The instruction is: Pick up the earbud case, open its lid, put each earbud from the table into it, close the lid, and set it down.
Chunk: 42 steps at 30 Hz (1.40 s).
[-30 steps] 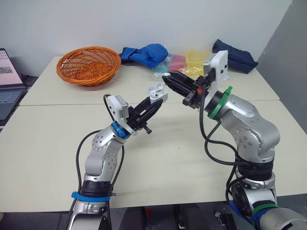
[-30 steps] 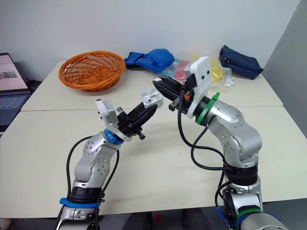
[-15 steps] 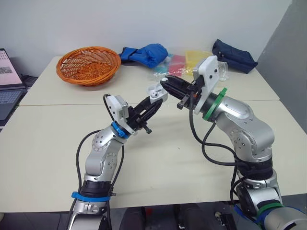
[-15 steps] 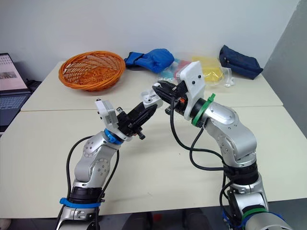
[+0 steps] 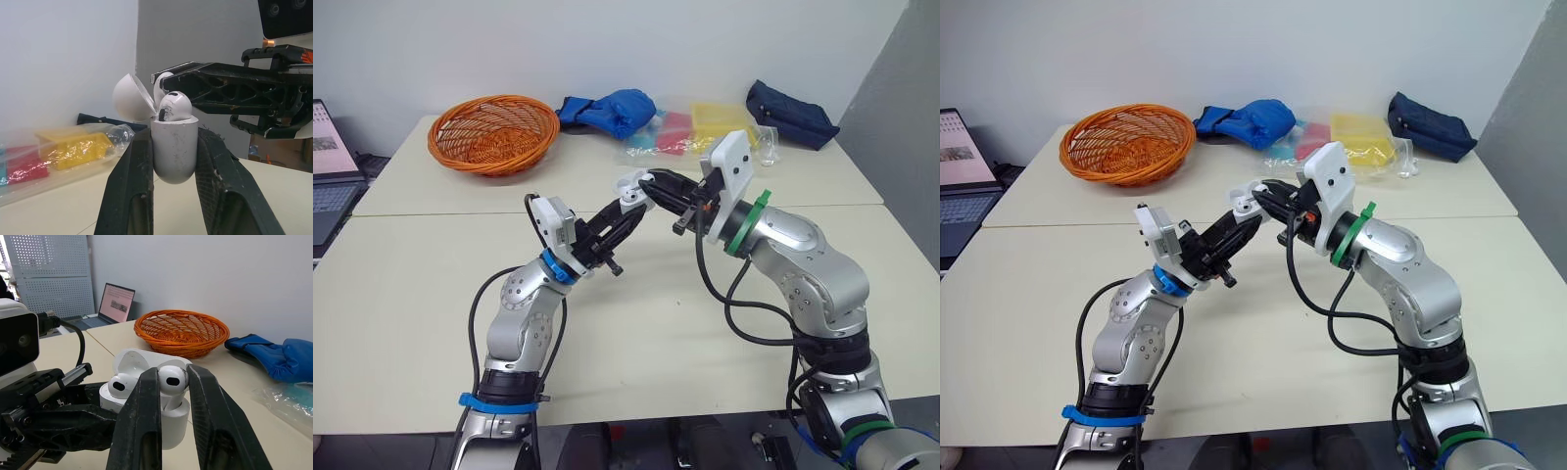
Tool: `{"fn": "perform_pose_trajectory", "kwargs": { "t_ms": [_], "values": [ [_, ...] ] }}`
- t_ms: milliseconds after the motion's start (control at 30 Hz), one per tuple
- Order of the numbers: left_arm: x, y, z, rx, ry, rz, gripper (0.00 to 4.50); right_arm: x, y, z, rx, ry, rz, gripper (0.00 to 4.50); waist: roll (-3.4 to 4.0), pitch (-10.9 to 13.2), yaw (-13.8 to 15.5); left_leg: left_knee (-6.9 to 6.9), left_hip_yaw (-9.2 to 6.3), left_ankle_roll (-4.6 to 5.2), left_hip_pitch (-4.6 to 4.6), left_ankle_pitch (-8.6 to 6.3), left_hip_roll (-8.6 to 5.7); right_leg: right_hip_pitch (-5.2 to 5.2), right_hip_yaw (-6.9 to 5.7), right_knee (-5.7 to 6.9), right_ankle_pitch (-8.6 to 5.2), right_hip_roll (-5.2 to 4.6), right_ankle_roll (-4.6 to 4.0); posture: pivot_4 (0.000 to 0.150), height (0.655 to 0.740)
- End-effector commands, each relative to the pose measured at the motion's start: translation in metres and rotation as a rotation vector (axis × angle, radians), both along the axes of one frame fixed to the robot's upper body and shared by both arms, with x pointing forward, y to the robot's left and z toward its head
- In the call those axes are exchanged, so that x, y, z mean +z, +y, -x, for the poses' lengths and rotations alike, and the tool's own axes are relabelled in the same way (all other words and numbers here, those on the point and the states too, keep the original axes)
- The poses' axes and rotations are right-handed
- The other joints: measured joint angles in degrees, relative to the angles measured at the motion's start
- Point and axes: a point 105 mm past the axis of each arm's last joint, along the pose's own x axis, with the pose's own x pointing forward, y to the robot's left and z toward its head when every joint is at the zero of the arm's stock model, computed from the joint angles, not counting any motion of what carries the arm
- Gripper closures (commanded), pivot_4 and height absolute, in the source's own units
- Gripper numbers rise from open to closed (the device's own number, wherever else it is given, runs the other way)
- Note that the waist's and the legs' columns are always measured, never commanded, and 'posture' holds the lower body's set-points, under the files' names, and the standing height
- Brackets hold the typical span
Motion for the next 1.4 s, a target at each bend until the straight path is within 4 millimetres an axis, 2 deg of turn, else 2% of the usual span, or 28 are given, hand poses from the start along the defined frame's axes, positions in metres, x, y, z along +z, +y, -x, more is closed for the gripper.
{"fn": "perform_pose_trajectory", "kwargs": {
  "t_ms": [33,800,900,1200,1333,1400],
  "values": [
    [0.013,-0.001,0.006,-0.002,-0.066,0.015,3.74,0.004,0.0,0.006,0.004,-0.031,0.0,4.09,0.0,0.0,0.0,0.0,0.0,0.0,0.0,0.0,0.0,0.0,0.0,0.0,0.0,0.0,0.0,0.15,0.74],
    [0.017,-0.003,0.006,-0.011,-0.072,0.024,3.74,-0.001,-0.002,0.008,0.026,-0.04,0.029,4.09,0.0,0.0,0.0,0.0,0.0,0.0,0.0,0.0,0.0,0.0,0.0,-0.01,0.0,0.0,0.0,0.15,0.74],
    [0.016,-0.003,0.006,-0.013,-0.07,0.021,3.74,-0.001,-0.002,0.008,0.022,-0.045,0.028,3.09,0.0,0.0,0.0,0.0,0.0,0.0,0.0,0.0,0.0,0.0,0.0,-0.02,0.0,0.0,0.0,0.15,0.74],
    [0.016,-0.004,0.006,-0.017,-0.066,0.023,3.74,0.004,-0.004,0.006,0.013,-0.059,0.013,3.09,0.0,0.0,0.0,-0.01,0.0,0.0,0.0,0.0,0.0,0.0,0.0,-0.02,0.0,0.0,0.0,0.15,0.74],
    [0.015,-0.004,0.006,-0.016,-0.064,0.022,3.74,0.009,-0.012,0.007,0.02,-0.063,-0.004,3.09,0.0,0.0,0.0,0.0,0.0,0.0,-0.01,0.0,0.0,0.0,0.0,-0.02,0.0,0.0,0.0,0.15,0.74],
    [0.015,-0.004,0.006,-0.016,-0.062,0.021,3.74,0.017,-0.024,0.014,0.078,-0.057,-0.031,3.09,0.0,0.0,0.0,0.0,0.0,0.0,-0.01,0.0,-0.01,0.0,0.0,-0.03,0.0,0.0,0.0,0.15,0.74]
  ]
}}
